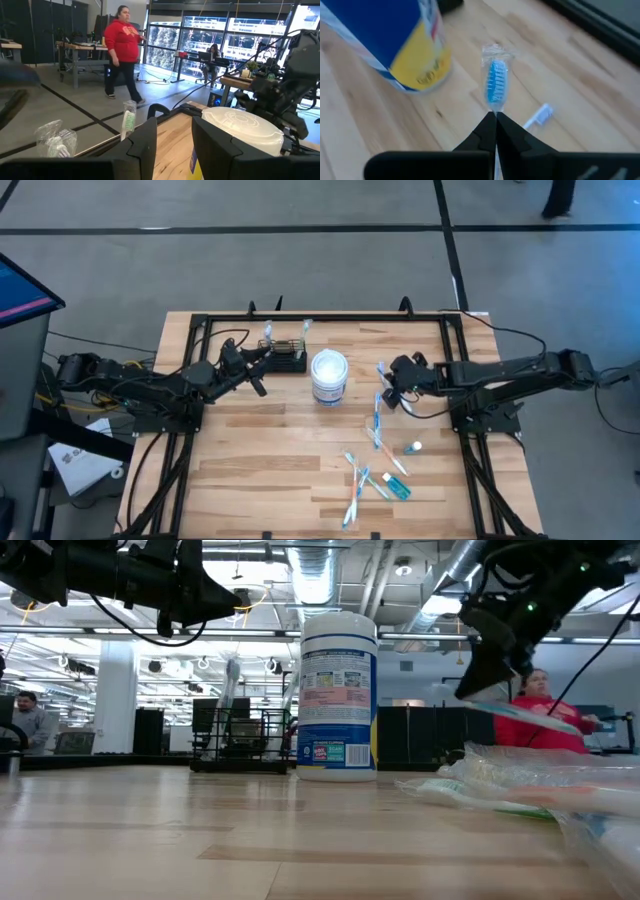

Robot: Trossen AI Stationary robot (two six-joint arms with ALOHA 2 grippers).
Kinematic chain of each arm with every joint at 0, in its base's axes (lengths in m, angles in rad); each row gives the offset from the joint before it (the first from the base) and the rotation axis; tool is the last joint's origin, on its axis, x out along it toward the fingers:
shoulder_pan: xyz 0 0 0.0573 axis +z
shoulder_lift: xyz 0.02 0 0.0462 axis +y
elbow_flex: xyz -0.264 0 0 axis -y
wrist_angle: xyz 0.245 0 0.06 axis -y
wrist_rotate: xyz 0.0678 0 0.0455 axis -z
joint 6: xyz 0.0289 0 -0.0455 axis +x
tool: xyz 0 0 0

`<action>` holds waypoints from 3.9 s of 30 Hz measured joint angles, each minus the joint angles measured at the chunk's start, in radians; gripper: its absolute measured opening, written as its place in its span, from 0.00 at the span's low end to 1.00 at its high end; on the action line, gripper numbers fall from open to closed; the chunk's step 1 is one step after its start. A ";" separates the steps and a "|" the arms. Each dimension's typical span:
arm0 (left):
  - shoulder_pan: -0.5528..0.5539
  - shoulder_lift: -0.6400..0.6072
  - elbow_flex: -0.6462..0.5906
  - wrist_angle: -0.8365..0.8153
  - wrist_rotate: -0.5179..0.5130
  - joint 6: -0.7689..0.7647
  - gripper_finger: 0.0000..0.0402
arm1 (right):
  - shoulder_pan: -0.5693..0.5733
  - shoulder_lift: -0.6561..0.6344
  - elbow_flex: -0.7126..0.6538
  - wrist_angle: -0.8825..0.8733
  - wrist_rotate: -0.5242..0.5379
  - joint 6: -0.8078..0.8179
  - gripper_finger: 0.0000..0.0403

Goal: Pick & Place toothbrushing station
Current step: Put the top right blue toothbrush into the mesh organizer

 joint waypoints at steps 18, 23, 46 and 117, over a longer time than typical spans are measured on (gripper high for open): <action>0.000 0.000 0.000 0.001 0.027 -0.004 0.29 | 0.117 -0.099 0.021 0.331 0.024 -0.212 0.00; 0.000 0.000 0.000 0.007 0.063 -0.004 0.29 | 0.147 -0.089 0.021 0.463 0.024 -0.272 0.00; 0.000 0.174 0.000 0.346 0.390 -0.088 0.29 | 0.196 0.097 0.051 0.934 -0.037 -0.509 0.00; -0.008 0.829 0.544 0.535 0.603 -0.044 0.03 | 0.193 0.159 0.112 0.955 -0.070 -0.547 0.00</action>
